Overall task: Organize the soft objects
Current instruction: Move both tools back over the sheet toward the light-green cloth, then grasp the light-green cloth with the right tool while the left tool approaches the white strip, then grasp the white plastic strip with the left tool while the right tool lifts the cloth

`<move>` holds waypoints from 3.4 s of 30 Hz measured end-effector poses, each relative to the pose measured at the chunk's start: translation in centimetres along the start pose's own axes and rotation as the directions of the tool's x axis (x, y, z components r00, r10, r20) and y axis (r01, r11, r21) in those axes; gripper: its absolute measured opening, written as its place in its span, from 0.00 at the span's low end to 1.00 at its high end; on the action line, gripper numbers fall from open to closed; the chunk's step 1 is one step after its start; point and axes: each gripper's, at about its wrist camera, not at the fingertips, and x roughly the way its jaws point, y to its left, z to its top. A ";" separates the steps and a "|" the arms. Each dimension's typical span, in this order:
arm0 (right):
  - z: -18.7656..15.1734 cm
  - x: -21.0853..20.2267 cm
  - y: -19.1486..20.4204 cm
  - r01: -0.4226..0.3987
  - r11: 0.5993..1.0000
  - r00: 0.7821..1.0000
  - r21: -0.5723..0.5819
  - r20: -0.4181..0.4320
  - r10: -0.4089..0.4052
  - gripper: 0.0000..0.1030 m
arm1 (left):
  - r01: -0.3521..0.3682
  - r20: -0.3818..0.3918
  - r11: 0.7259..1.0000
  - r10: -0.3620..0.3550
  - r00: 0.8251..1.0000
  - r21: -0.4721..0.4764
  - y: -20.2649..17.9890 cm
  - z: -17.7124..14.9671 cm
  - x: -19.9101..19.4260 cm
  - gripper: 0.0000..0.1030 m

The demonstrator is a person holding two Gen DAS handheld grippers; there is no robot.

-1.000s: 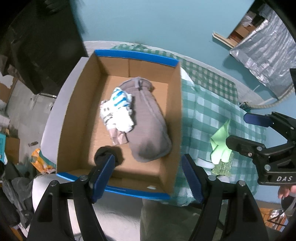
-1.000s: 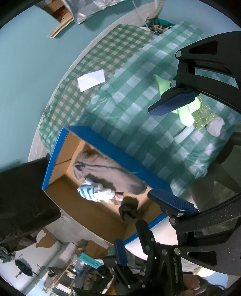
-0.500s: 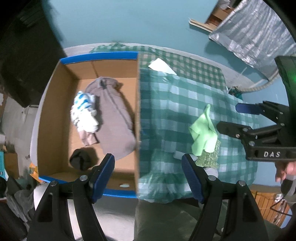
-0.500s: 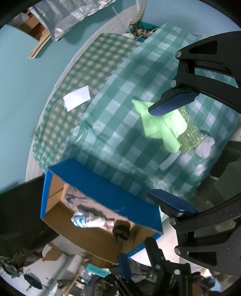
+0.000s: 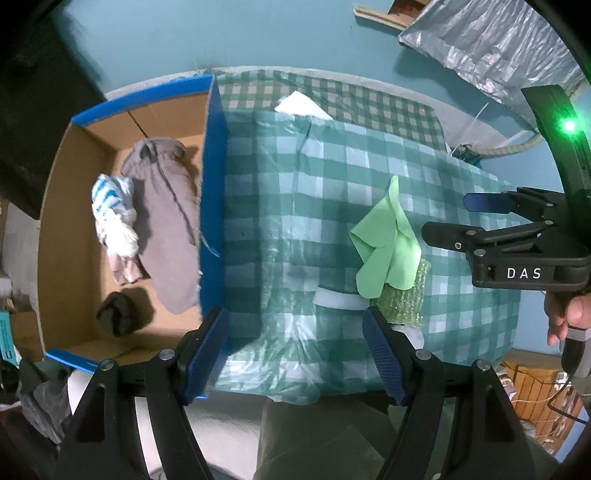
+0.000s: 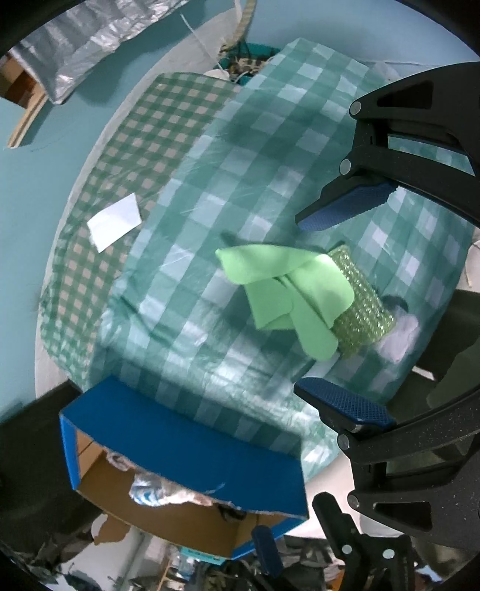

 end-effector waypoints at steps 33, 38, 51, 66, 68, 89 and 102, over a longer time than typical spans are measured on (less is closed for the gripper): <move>0.3 9.7 -1.8 0.015 0.999 0.995 -0.044 -0.101 -0.019 0.80 | -0.015 -0.113 0.964 -0.015 0.993 -0.265 -0.2 -0.3 10.1 0.74; 0.3 10.7 -1.3 0.041 0.997 0.993 -0.065 -0.107 -0.048 0.80 | -0.030 -0.125 0.954 -0.008 0.992 -0.298 0.4 -0.3 11.2 0.74; -0.4 11.4 1.3 0.119 0.974 0.988 -0.192 -0.073 -0.135 0.67 | -0.023 -0.155 0.924 -0.039 0.987 -0.381 2.2 -0.2 12.3 0.74; -0.6 9.4 0.0 0.000 0.990 0.999 -0.140 -0.045 -0.007 0.08 | 0.004 -0.160 0.913 -0.076 0.984 -0.408 1.0 -0.4 11.8 0.75; -0.7 9.0 -0.2 -0.011 0.991 0.999 -0.131 -0.038 0.006 0.08 | 0.010 -0.165 0.910 -0.086 0.983 -0.414 0.9 -0.5 11.9 0.75; -1.9 8.3 -3.6 -0.057 0.994 0.998 -0.091 -0.024 0.055 0.08 | 0.065 -0.206 0.818 -0.220 0.953 -0.572 -0.1 -2.1 17.0 0.35; -2.2 8.1 -3.9 -0.078 0.993 0.997 -0.091 -0.017 0.077 0.08 | 0.049 -0.191 0.847 -0.175 0.966 -0.530 -0.6 -1.1 16.0 0.10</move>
